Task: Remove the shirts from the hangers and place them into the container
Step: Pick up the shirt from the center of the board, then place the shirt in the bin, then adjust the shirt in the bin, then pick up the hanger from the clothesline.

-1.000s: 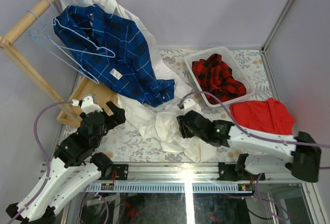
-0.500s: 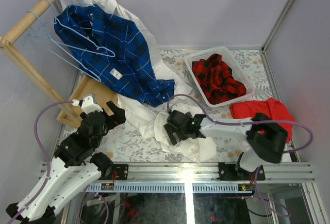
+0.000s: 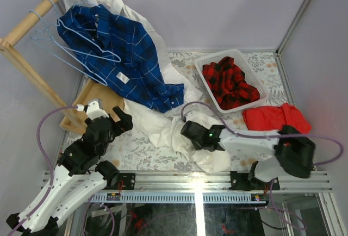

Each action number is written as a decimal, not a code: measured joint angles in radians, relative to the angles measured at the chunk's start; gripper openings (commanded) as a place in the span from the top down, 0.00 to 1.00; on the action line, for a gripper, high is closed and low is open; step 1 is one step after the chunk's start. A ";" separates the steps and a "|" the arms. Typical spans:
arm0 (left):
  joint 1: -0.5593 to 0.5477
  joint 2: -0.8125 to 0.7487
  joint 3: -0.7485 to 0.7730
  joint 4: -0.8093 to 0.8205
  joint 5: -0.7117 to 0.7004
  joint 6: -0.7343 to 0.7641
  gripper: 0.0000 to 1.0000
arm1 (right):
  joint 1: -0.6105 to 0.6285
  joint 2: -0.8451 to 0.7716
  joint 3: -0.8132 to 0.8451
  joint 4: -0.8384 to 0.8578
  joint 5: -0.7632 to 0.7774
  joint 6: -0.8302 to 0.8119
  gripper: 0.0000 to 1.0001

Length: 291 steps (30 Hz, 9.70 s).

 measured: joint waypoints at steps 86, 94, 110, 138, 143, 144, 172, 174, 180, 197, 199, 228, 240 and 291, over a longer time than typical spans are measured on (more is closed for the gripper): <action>0.000 0.007 0.000 -0.004 0.001 -0.001 0.00 | -0.495 -0.471 0.080 -0.148 -0.227 0.141 0.17; 0.000 0.007 0.000 -0.004 0.001 -0.001 0.00 | -0.277 -0.259 0.072 -0.103 -0.078 0.304 0.10; 0.000 0.007 0.000 -0.004 0.000 -0.001 0.00 | -0.237 0.081 0.163 -0.024 0.130 0.472 0.25; 0.000 0.007 0.000 -0.004 0.000 -0.001 0.00 | -0.618 -0.159 0.411 -0.038 0.343 -0.063 0.99; 0.000 0.007 0.000 -0.004 0.000 -0.001 0.00 | -0.721 0.097 0.395 -0.069 0.136 -0.088 0.88; 0.000 0.007 0.000 -0.004 0.000 -0.001 0.00 | -0.728 0.138 0.367 -0.069 0.098 -0.085 0.86; 0.000 0.009 0.000 -0.004 0.001 -0.001 0.00 | -0.726 -0.320 0.210 0.177 -0.669 -0.005 0.25; 0.000 0.008 0.000 -0.004 0.001 -0.001 0.00 | -0.726 -0.305 0.210 0.230 -0.748 0.023 0.25; 0.000 0.008 0.000 -0.004 0.001 0.000 0.00 | -0.713 -0.271 0.243 0.363 -0.881 0.061 0.25; 0.000 0.010 0.000 -0.004 0.001 -0.001 0.00 | -0.567 0.177 0.863 0.392 -0.850 -0.096 0.27; 0.000 0.010 0.000 -0.004 0.001 -0.001 0.00 | -0.559 0.232 0.926 0.399 -0.851 -0.103 0.27; 0.000 0.018 0.000 -0.004 0.001 0.000 0.00 | -0.341 0.634 1.424 0.407 -0.788 -0.359 0.40; 0.000 0.018 0.000 -0.004 0.001 0.000 0.00 | -0.296 0.371 1.166 0.440 -0.470 -0.564 0.11; 0.000 0.016 0.000 -0.004 0.010 0.000 0.00 | -0.270 0.806 1.656 0.430 -0.614 -0.338 0.72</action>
